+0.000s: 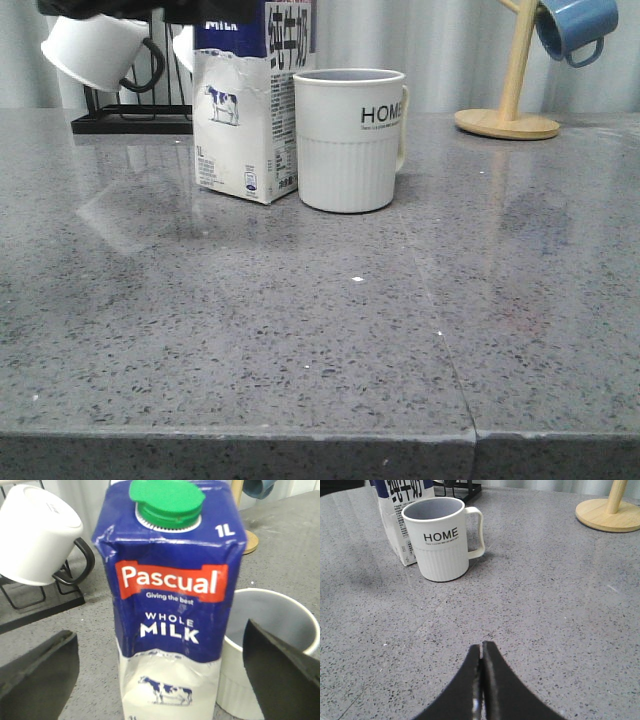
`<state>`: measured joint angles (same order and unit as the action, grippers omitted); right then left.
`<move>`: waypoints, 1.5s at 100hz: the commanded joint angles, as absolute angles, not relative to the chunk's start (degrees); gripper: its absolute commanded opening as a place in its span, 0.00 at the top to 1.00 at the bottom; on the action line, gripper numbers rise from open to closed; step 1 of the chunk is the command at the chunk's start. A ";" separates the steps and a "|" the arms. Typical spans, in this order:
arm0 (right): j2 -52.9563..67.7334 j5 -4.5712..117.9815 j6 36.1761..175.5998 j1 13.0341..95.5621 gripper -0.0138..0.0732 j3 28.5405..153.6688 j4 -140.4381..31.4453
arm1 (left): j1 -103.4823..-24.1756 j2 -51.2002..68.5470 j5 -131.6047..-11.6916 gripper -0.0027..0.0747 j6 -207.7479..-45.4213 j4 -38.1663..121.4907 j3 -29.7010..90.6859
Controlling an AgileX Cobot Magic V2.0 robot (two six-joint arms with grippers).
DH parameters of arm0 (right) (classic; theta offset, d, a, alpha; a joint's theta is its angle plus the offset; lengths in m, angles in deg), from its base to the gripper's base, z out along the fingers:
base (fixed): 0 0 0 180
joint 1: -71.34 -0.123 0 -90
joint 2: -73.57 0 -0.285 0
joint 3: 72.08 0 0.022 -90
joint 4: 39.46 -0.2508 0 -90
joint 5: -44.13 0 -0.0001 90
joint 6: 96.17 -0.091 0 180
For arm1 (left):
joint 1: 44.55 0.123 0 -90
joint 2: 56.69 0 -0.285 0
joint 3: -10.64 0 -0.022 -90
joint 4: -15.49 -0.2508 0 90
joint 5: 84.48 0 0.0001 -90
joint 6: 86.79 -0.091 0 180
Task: Place milk next to cup
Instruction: 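Lower the carton beside the mug and open the left gripper, then withdraw the left gripper up and away from the carton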
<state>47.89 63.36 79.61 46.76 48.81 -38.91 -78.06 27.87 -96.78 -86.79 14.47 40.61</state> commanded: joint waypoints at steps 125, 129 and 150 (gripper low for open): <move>47.70 59.17 79.89 46.75 0.92 50.35 -38.24 | -49.59 -29.28 -73.13 0.99 -87.26 14.51 64.12; 47.70 59.17 79.89 46.75 0.92 50.35 -38.24 | -49.59 -31.05 -73.01 0.99 -87.26 14.51 65.15; 47.70 59.17 79.89 46.75 0.92 50.35 -38.24 | -49.59 -39.73 -67.29 0.99 -87.26 14.21 69.06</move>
